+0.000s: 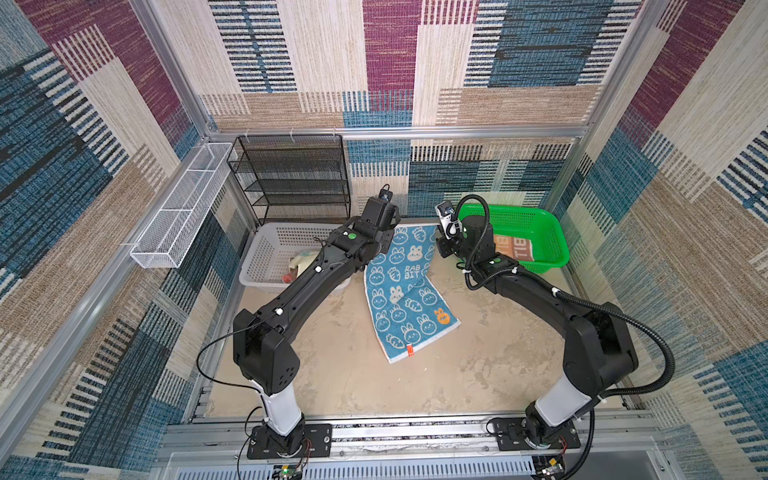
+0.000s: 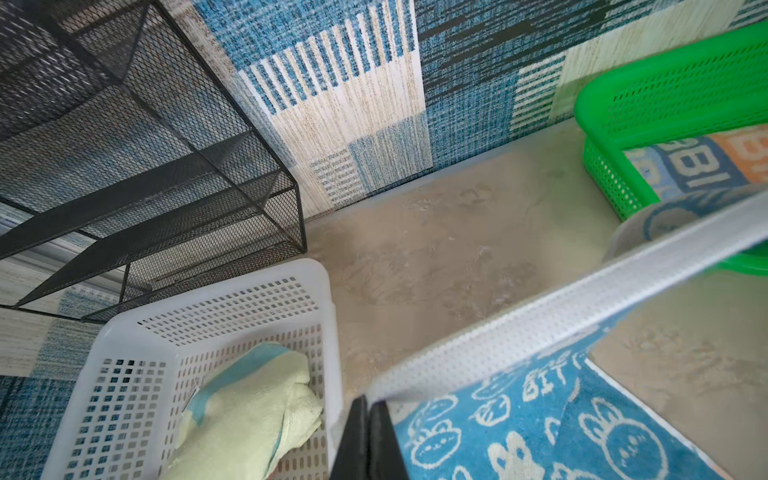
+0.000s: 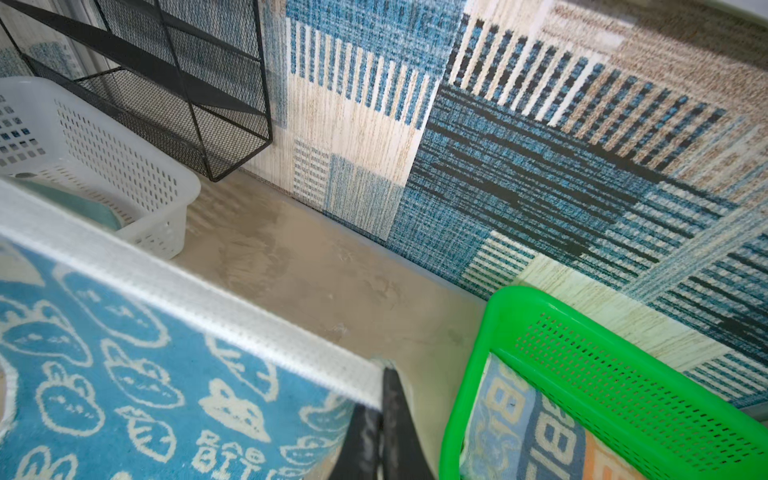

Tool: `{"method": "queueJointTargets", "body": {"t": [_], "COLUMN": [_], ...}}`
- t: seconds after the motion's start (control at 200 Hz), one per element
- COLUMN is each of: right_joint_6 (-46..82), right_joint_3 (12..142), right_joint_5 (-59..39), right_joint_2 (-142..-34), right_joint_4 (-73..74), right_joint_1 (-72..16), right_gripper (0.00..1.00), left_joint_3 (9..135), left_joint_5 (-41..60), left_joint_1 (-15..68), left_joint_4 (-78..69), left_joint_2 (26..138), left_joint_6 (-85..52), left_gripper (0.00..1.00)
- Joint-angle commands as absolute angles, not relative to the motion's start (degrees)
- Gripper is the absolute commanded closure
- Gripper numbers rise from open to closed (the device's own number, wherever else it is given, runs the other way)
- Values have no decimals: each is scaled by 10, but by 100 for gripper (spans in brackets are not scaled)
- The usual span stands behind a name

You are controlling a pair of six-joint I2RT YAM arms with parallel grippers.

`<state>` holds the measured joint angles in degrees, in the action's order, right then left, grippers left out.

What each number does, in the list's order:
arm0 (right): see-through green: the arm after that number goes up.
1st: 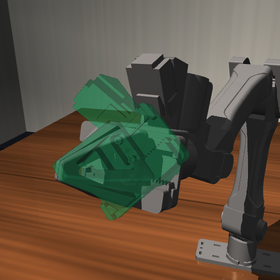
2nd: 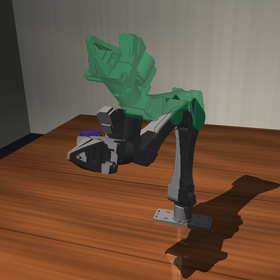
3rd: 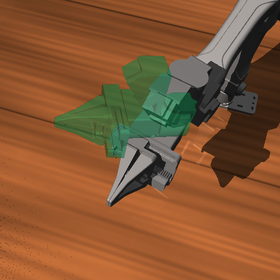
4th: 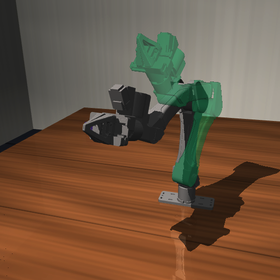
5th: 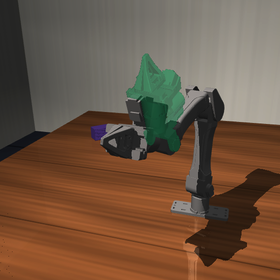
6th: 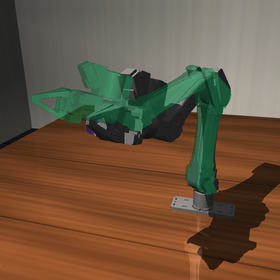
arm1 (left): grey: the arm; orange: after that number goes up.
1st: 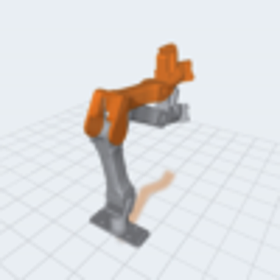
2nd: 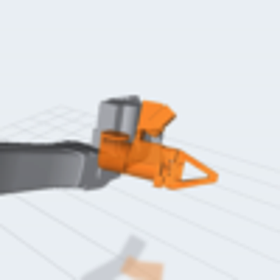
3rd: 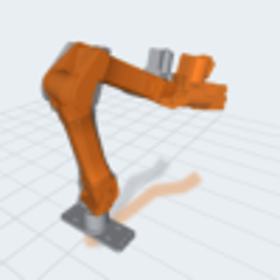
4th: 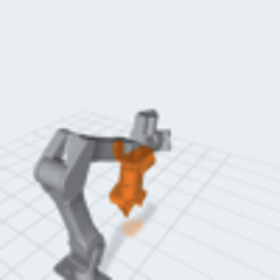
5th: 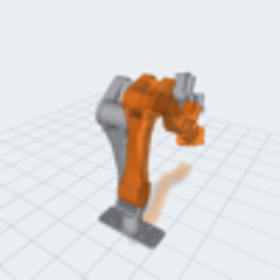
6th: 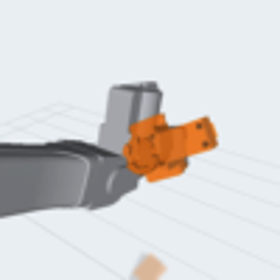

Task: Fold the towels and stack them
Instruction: 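Lower the spread bunny towel flat onto the table with both grippers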

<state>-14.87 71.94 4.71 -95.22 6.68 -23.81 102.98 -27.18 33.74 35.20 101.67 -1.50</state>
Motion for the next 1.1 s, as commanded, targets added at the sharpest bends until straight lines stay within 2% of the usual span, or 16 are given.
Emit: {"method": "queueJointTargets", "body": {"t": [0.0,0.331,0.491,0.711,1.092], "right_joint_6": [-144,-129,-127,-109,-3], "right_joint_3": [747,804,783,705,562], "right_joint_5": [110,73,73,69,63], "right_joint_2": [-970,-1035,-1045,-1013,-897], "right_joint_4": [100,101,93,75,-13], "right_joint_1": [-230,-230,-230,-230,-230], "right_gripper": [100,100,100,100,100], "left_joint_3": [1045,1037,997,898,756], "left_joint_5": [-367,-395,-361,-311,-261], "left_joint_1": [329,306,301,322,424], "left_joint_4": [361,366,369,368,383], "left_joint_2": [1006,1005,1002,963,862], "left_joint_6": [-20,-11,-29,-71,-171], "left_gripper": [100,100,100,100,100]}}
